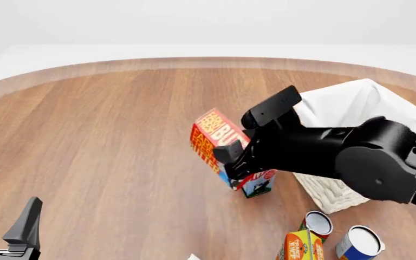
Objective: Pick up the cream cheese box and the butter, and put them in the basket.
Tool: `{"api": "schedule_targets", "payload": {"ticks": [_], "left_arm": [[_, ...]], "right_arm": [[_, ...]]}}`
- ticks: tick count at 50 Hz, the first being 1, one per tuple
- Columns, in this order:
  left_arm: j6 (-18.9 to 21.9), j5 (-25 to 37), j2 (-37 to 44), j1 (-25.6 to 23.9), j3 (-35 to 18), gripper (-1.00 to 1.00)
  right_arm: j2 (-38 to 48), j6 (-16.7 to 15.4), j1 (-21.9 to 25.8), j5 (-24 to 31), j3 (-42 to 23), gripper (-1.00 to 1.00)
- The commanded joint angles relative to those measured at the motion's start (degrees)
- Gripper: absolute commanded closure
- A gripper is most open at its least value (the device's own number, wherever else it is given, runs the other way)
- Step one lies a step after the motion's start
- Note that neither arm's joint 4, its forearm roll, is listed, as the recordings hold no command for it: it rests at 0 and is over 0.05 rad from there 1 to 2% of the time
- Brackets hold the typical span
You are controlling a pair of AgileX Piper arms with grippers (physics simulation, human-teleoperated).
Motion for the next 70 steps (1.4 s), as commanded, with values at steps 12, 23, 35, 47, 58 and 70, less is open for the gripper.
{"api": "schedule_targets", "payload": {"ticks": [12,23,35,47,58,70], "left_arm": [[0.00,0.00,0.00,0.00,0.00,-1.00],[0.00,0.00,0.00,0.00,0.00,-1.00],[0.00,0.00,0.00,0.00,0.00,-1.00],[0.00,0.00,0.00,0.00,0.00,-1.00],[0.00,0.00,0.00,0.00,0.00,-1.00],[0.00,0.00,0.00,0.00,0.00,-1.00]], "right_arm": [[-11.90,-3.62,-8.90,5.60,-3.15,1.00],[-16.79,-0.74,-16.85,7.28,-4.03,1.00],[-17.04,2.52,-21.51,8.77,-7.19,1.00],[-17.82,7.42,-26.60,8.04,-7.67,1.00],[-18.39,11.19,-30.91,6.64,-5.43,1.00],[-18.64,17.34,-35.40,5.40,-2.33,1.00]]}}
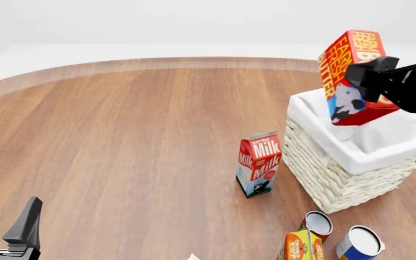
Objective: Pick up the cream cheese box and the butter, and put them in the basket.
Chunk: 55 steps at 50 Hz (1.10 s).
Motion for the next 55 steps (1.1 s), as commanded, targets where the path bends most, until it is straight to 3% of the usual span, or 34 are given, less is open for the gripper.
{"api": "schedule_targets", "payload": {"ticks": [1,22,40,47,55], "left_arm": [[0.00,0.00,0.00,0.00,0.00,-1.00],[0.00,0.00,0.00,0.00,0.00,-1.00],[0.00,0.00,0.00,0.00,0.00,-1.00],[0.00,0.00,0.00,0.00,0.00,-1.00],[0.00,0.00,0.00,0.00,0.00,-1.00]], "right_arm": [[-0.94,6.66,-3.88,-1.85,2.24,1.00],[-0.09,9.47,-5.49,-3.22,2.02,1.00],[2.42,11.83,-8.37,-9.08,6.13,1.00],[0.97,14.41,-9.09,-10.63,8.08,1.00],[-1.05,15.04,-10.14,-8.77,7.24,1.00]]}}
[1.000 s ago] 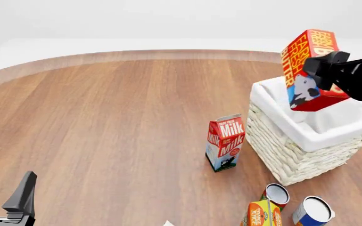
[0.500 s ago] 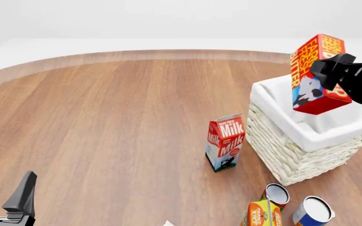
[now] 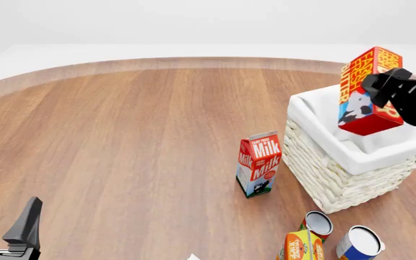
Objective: Pick up the cream cheese box and the butter, and put them in the basket.
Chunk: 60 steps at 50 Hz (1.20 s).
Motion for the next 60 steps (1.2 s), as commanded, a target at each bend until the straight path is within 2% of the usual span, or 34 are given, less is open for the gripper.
{"api": "schedule_targets", "payload": {"ticks": [1,14,26,60], "left_arm": [[0.00,0.00,0.00,0.00,0.00,-1.00],[0.00,0.00,0.00,0.00,0.00,-1.00],[0.00,0.00,0.00,0.00,0.00,-1.00],[0.00,0.00,0.00,0.00,0.00,-1.00]], "right_arm": [[-1.98,2.35,-1.52,-0.28,-0.64,1.00],[1.26,3.11,-3.53,-3.37,-0.66,1.00],[5.52,3.77,-4.31,-8.34,1.51,1.00],[6.91,4.47,-5.34,-13.11,6.04,1.00]]}}
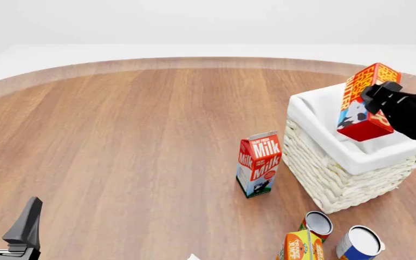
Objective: Pick up the cream cheese box and the butter, and put them in the basket.
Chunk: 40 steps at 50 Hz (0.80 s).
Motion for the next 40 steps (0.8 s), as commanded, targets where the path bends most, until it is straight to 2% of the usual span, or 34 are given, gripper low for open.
{"api": "schedule_targets", "payload": {"ticks": [1,40], "left_arm": [[0.00,0.00,0.00,0.00,0.00,-1.00],[0.00,0.00,0.00,0.00,0.00,-1.00]], "right_arm": [[0.24,0.77,-0.21,-2.42,0.77,1.00],[1.52,1.25,-1.03,-4.02,1.18,1.00]]}}
